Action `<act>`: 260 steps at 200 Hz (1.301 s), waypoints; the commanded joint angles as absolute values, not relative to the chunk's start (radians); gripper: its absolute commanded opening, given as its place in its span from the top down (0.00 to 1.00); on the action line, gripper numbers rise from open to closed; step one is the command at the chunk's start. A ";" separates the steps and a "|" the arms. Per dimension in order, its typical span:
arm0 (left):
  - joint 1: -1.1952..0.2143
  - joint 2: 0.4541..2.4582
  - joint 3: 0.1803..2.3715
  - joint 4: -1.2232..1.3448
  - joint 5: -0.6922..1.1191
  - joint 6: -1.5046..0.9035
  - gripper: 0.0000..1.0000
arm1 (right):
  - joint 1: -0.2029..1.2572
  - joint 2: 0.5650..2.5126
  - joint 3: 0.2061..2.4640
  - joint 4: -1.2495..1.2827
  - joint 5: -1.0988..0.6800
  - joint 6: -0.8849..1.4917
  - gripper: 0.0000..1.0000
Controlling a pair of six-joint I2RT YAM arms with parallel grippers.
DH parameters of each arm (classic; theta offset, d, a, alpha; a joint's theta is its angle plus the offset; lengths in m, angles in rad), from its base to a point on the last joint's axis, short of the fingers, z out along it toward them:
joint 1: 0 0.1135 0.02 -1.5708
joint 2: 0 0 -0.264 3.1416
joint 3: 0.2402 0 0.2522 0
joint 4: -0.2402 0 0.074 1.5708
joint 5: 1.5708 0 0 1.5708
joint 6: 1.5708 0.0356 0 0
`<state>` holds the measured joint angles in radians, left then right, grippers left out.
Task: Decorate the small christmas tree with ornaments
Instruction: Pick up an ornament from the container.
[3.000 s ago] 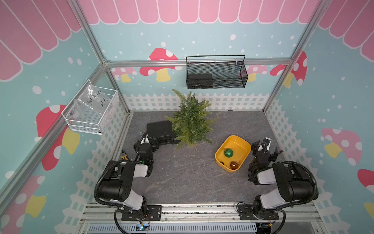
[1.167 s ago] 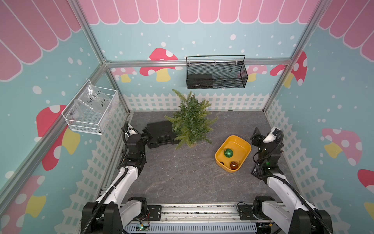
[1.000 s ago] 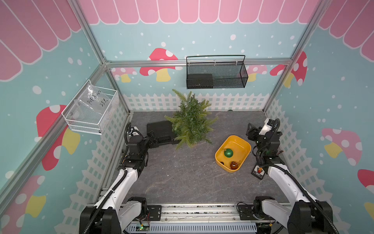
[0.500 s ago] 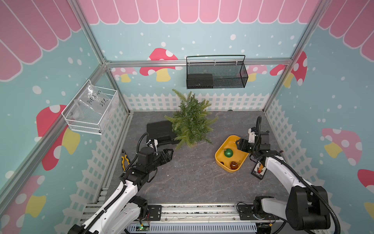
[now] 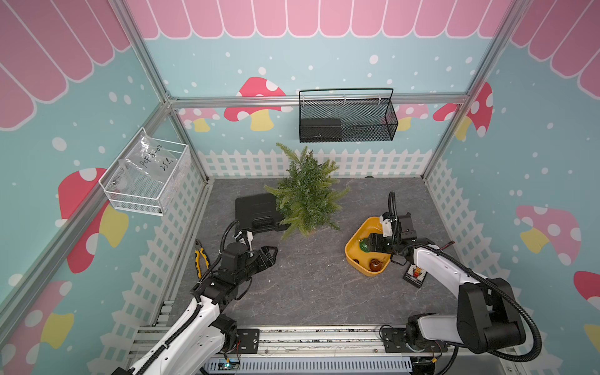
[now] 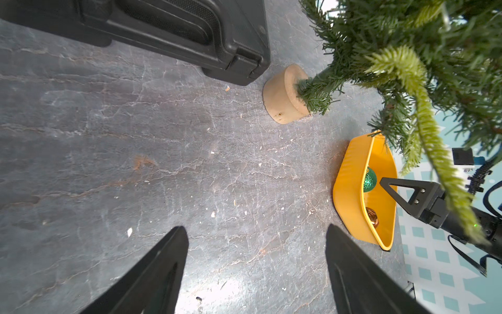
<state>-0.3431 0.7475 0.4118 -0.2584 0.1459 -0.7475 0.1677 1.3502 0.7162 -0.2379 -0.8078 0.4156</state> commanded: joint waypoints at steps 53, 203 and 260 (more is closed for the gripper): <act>-0.352 0.726 0.376 -0.249 0.131 -0.798 0.19 | 0.216 1.448 0.728 -0.155 -0.794 0.403 0.29; -0.353 0.733 0.376 -0.247 0.130 -0.800 0.20 | 0.239 1.471 0.712 -0.138 -0.724 0.383 0.14; -0.355 0.737 0.376 -0.241 0.138 -0.800 0.20 | 0.252 1.502 0.727 -0.145 -0.736 0.375 0.22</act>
<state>-0.3492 0.7422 0.3866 -0.2504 0.1459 -0.7822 0.2386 1.4910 0.7162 -0.1318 -0.7666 0.3931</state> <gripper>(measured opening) 0.801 0.769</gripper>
